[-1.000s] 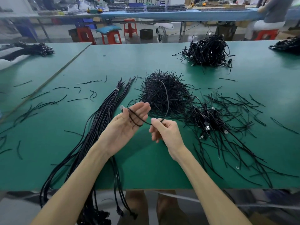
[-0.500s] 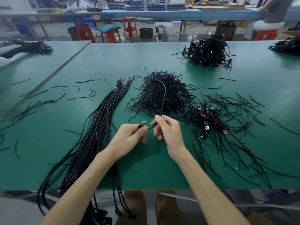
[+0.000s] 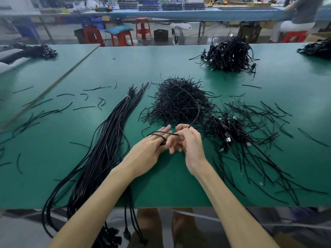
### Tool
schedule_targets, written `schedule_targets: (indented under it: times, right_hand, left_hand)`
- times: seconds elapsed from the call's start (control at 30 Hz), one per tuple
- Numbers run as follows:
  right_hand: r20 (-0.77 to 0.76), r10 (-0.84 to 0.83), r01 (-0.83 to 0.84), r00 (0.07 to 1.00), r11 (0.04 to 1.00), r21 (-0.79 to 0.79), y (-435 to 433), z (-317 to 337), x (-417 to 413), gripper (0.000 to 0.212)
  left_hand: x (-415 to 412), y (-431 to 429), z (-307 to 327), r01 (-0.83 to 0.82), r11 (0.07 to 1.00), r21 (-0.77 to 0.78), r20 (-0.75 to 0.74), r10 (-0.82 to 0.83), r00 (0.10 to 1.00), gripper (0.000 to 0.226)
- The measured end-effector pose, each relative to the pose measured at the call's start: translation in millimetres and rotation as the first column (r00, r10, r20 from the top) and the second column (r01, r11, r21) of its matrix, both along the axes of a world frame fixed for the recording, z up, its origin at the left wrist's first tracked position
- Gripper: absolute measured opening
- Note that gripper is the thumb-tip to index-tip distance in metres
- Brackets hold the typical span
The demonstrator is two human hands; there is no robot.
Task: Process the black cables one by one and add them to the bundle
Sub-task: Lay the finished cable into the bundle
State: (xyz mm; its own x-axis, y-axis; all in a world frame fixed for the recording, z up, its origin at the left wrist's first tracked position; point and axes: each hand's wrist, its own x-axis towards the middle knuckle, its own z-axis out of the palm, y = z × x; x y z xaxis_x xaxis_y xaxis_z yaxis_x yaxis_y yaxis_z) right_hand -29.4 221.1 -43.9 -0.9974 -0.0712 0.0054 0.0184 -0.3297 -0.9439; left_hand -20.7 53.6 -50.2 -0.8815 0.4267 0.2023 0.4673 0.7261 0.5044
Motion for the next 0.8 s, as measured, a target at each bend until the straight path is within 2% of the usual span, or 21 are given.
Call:
schedule_targets:
  times: [0.1,0.2,0.37,0.47,0.53,0.67,0.8]
  right_hand:
    - [-0.021,0.015,-0.015,1.0,0.999,0.033,0,-1,0,0.009]
    - [-0.034,0.06,-0.058,0.998,0.997,0.06,0,0,3,0.012]
    - [-0.07,0.225,-0.204,0.972,0.951,0.231,-7,5,6,0.017]
    - [-0.07,0.241,-0.218,0.968,0.947,0.236,-7,6,7,0.016]
    - [-0.074,0.237,-0.215,0.969,0.949,0.232,-6,6,6,0.013]
    - [-0.076,0.192,-0.174,0.978,0.964,0.199,-5,4,3,0.013]
    - [-0.022,0.103,-0.102,0.994,0.994,0.05,1,4,1,0.016]
  left_hand:
    - [-2,-3,2,-0.044,0.976,0.213,0.096,0.024,0.995,0.046]
    - [-3,-3,6,-0.086,0.921,0.38,0.17,0.022,0.985,0.045]
    - [-3,-5,10,-0.133,0.87,0.474,0.259,0.007,0.966,0.044]
    - [-3,-7,10,-0.156,0.817,0.555,0.3,-0.021,0.954,0.041]
    - [-1,-9,10,-0.156,0.716,0.68,0.319,-0.097,0.943,0.042]
    - [-5,-16,10,-0.121,0.422,0.898,0.277,-0.33,0.902,0.047]
    - [-8,-20,16,-0.32,0.05,0.946,0.306,-0.459,0.834,0.041]
